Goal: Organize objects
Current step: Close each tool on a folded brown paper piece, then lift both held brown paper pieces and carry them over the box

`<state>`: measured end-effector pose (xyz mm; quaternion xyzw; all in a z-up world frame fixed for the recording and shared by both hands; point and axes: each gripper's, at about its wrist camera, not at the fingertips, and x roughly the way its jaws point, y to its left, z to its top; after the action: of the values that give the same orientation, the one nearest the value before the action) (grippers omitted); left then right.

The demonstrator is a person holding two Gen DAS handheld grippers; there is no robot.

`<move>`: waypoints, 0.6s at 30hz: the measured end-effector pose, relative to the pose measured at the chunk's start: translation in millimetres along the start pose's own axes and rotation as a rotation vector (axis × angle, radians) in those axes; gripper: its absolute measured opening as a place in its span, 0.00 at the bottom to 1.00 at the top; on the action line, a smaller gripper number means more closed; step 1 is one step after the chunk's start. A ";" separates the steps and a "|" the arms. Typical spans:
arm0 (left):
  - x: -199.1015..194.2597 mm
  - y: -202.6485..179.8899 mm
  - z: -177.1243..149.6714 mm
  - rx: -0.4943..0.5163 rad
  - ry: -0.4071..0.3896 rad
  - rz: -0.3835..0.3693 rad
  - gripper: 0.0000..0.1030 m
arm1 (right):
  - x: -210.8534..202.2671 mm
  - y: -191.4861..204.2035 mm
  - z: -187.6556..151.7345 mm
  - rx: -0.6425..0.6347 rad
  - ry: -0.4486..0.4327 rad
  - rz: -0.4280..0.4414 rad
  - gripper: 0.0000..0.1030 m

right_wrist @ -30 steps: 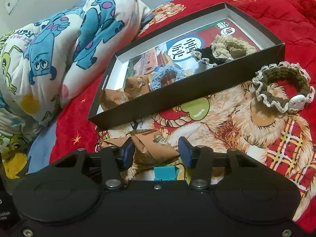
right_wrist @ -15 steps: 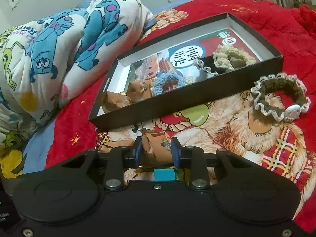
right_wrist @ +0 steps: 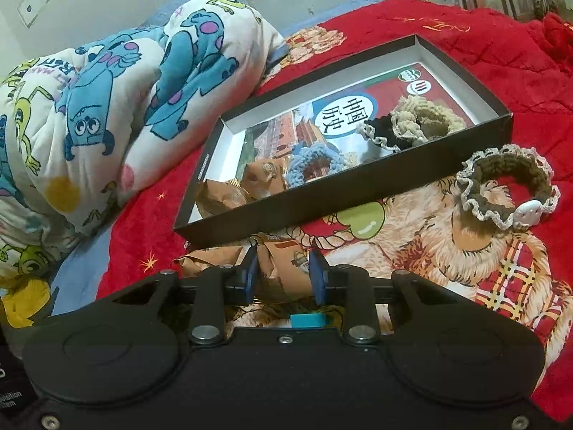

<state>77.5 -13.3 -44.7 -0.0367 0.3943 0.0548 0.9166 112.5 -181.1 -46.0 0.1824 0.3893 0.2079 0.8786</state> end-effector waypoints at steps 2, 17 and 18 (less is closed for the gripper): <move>-1.4 0.4 0.5 -0.003 -0.008 -0.002 0.22 | -1.4 1.1 0.6 -0.002 -0.008 0.003 0.28; -14.2 6.5 7.1 -0.041 -0.064 -0.024 0.22 | -11.0 8.2 9.0 0.000 -0.033 0.033 0.28; -14.9 7.6 7.3 -0.047 -0.069 -0.027 0.22 | -12.0 8.4 9.8 -0.002 -0.036 0.033 0.28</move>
<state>71.5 -6.1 -29.0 -0.0619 0.3604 0.0527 0.9293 110.7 -181.6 -28.5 0.1917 0.3700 0.2192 0.8822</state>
